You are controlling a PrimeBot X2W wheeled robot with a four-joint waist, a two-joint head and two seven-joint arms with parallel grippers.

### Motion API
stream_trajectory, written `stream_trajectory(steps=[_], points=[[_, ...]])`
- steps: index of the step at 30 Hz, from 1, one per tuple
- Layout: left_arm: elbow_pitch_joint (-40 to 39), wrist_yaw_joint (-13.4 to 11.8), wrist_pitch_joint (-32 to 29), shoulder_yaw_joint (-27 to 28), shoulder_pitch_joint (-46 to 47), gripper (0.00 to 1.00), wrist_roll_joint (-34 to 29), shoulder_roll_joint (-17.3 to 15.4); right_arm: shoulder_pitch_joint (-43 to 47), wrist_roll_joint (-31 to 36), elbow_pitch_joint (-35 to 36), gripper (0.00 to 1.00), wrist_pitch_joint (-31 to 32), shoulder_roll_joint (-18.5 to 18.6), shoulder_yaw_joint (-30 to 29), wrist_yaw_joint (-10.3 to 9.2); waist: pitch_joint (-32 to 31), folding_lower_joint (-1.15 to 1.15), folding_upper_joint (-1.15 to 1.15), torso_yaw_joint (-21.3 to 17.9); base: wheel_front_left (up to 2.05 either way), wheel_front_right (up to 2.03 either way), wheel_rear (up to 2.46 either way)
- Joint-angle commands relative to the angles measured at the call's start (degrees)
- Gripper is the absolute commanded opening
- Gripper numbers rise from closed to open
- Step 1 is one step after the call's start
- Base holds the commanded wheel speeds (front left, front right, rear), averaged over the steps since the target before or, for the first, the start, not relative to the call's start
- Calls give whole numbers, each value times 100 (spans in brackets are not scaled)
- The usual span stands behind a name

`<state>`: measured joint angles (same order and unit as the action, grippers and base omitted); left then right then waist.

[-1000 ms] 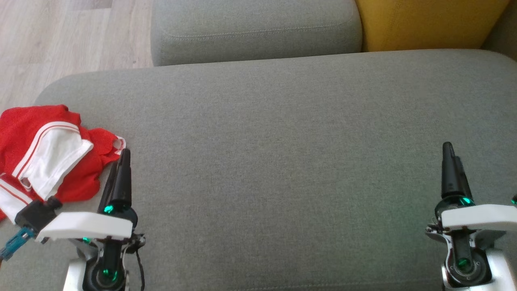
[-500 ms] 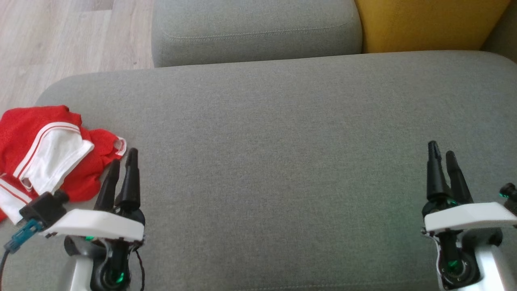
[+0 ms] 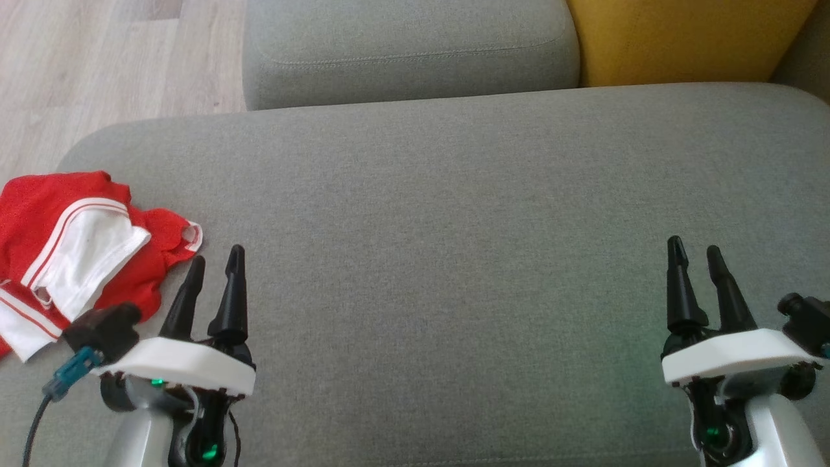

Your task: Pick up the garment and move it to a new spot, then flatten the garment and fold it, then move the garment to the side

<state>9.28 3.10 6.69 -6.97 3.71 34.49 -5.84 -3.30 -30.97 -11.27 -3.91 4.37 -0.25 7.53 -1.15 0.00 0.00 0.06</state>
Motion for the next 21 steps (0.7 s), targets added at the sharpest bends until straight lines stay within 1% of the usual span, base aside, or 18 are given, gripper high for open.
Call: stream_trajectory(steps=[1, 2, 21], points=[[-182, -24, 92, 62, 223, 100, -241, -161, -342, 259, 173, 100, -95, 67, 101, -3, -4, 0, 0, 0, 0, 0, 0], [-182, -24, 92, 62, 223, 100, -241, -161, -342, 259, 173, 100, -95, 67, 101, -3, -4, 0, 0, 0, 0, 0, 0], [81, -219, 412, -181, 144, 100, -1487, -313, -417, 1771, -91, 100, -383, -10, 102, -3, -29, 0, 0, -11, 0, 0, 0]])
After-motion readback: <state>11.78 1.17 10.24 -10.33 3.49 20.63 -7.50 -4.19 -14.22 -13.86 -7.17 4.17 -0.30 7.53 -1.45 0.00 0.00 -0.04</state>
